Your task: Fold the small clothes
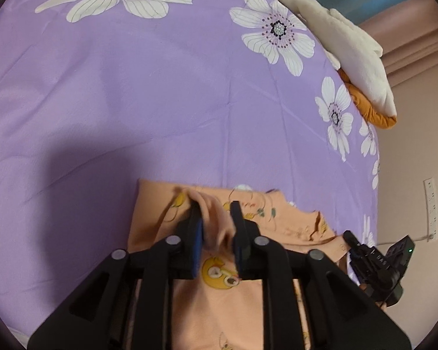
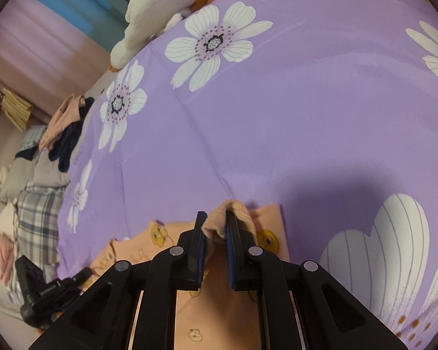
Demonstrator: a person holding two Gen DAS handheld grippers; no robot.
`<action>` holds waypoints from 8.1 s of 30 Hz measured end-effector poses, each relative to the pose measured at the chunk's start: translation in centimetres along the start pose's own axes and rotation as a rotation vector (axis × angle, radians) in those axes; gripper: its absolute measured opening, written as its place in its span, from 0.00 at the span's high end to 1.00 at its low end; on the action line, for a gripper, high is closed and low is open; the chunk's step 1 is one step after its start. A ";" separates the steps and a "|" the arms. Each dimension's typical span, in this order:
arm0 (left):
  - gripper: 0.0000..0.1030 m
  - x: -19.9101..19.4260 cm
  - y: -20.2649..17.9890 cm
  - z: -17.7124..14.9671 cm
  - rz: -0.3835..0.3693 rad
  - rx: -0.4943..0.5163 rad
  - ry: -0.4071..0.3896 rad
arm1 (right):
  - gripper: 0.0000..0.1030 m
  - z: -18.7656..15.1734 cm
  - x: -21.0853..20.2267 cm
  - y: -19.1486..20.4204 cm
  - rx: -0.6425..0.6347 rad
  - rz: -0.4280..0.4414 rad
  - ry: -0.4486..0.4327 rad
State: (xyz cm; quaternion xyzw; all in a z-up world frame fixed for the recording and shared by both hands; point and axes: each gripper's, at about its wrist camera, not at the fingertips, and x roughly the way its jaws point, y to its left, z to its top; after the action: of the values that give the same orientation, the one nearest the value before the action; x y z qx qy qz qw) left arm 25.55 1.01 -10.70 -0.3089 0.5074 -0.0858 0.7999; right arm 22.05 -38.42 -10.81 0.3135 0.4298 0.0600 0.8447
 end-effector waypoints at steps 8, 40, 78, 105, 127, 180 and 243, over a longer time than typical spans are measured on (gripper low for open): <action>0.67 0.2 1.0 2.1 0.030 -0.034 -0.049 | 0.69 0.7 0.8 -0.1 0.028 0.006 0.004; 0.43 -5.6 3.2 -10.9 0.115 0.088 -0.023 | 0.91 -7.4 -5.8 -0.7 -0.168 -0.184 -0.090; 0.48 -3.4 2.5 -10.5 -0.052 0.134 0.039 | 0.50 -14.0 -10.2 -4.4 -0.017 -0.077 -0.030; 0.89 -5.8 -0.6 -15.6 -0.122 0.144 0.056 | 0.87 -10.3 -8.5 -1.8 0.044 0.079 -0.151; 0.48 -8.2 -0.8 -18.1 0.099 0.193 -0.047 | 0.87 -10.2 -8.8 -1.4 -0.102 -0.159 -0.202; 0.26 -13.9 1.9 -17.7 0.145 0.111 -0.178 | 0.45 -19.6 -6.2 11.9 -0.675 0.148 0.152; 0.18 -8.4 -0.9 -15.3 0.072 0.260 -0.118 | 0.26 -14.5 -7.4 4.2 -0.359 0.076 0.053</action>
State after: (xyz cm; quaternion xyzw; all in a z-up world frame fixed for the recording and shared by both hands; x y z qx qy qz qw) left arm 8.56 -2.13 -8.28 -0.1886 0.4549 -0.1038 0.8641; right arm 7.08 -30.90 -9.56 0.1721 0.4221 0.1760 0.8725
